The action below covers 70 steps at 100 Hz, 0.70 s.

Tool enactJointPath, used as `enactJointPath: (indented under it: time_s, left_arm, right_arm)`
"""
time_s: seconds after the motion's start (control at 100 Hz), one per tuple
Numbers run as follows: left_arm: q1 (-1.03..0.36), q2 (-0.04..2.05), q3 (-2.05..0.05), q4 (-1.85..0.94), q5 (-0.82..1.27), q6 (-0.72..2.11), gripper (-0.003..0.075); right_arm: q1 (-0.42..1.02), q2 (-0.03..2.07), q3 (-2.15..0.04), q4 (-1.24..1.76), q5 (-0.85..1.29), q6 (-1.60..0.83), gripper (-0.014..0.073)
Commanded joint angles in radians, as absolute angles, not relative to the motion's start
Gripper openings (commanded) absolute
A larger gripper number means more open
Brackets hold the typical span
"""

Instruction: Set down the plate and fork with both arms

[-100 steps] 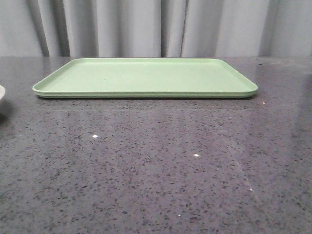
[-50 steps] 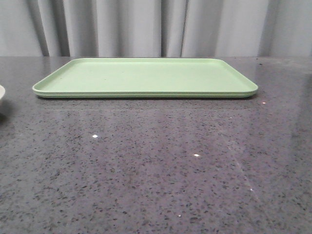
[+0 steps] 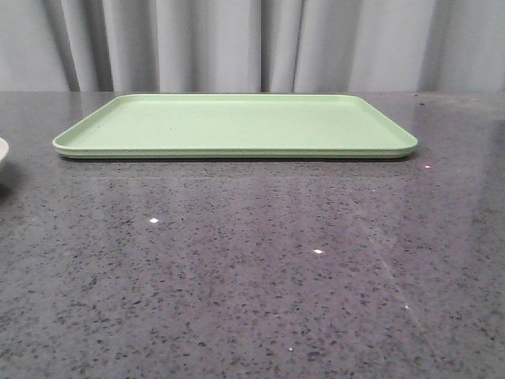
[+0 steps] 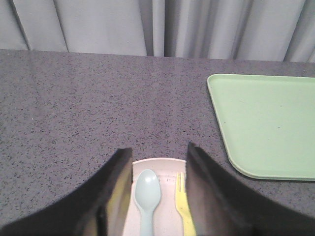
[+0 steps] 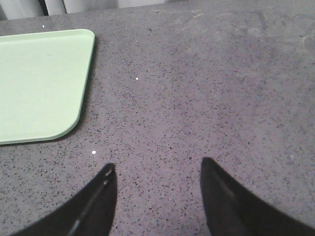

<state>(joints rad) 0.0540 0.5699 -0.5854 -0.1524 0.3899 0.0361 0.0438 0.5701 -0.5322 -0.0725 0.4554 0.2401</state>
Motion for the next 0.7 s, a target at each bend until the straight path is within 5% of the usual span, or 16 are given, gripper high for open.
enactJointPath:
  time_s: [0.0, 0.1, 0.69]
  left_arm:
    - [0.056, 0.578, -0.622, -0.164, 0.319, 0.037, 0.0393]
    - [0.056, 0.578, -0.622, -0.149, 0.312, 0.037, 0.0444]
    - [0.060, 0.578, -0.634, -0.111, 0.320, 0.037, 0.0436]
  right_arm:
    - [0.038, 0.578, -0.570, -0.079, 0.399, 0.238, 0.0491]
    - [0.038, 0.578, -0.570, -0.079, 0.408, 0.238, 0.0492]
    - [0.038, 0.578, -0.568, -0.074, 0.389, 0.238, 0.0489]
